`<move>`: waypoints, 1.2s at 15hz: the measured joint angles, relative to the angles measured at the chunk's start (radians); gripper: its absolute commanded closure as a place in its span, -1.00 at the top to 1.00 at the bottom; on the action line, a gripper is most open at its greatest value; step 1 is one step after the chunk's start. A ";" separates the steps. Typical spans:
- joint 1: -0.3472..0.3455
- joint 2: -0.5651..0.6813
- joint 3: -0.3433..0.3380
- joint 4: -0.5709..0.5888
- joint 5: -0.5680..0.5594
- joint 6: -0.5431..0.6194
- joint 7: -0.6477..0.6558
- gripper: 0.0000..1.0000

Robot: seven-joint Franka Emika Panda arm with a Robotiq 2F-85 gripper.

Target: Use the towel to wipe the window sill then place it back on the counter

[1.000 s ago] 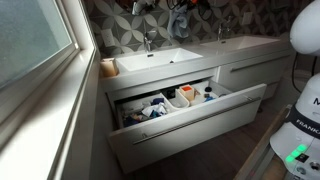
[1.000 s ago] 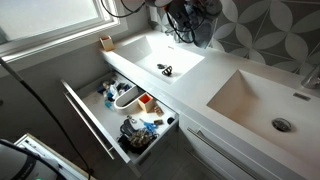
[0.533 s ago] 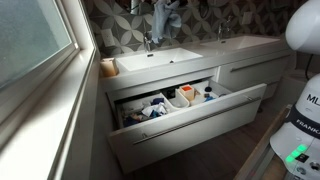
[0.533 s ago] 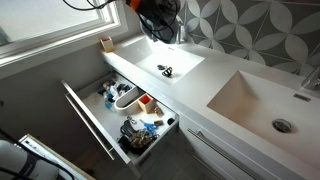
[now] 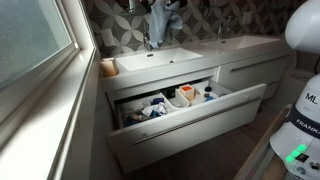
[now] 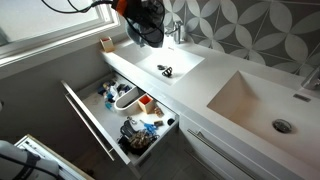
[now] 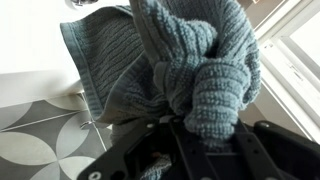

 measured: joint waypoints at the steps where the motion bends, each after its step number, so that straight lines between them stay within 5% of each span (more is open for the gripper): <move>1: -0.001 0.000 0.000 0.000 0.000 0.000 -0.001 -0.86; 2: 0.038 0.000 -0.042 0.001 0.000 -0.001 -0.001 -0.86; 6: 0.347 -0.018 -0.318 0.020 0.000 -0.032 -0.039 -0.86; 11: 0.747 -0.107 -0.572 0.030 -0.033 -0.107 -0.058 -0.86; 16: 1.045 -0.137 -0.712 0.032 -0.102 -0.150 -0.128 -0.86; 17: 1.082 -0.137 -0.726 0.034 -0.102 -0.165 -0.159 -0.43; 18: 1.108 -0.136 -0.740 0.033 -0.102 -0.166 -0.162 -0.43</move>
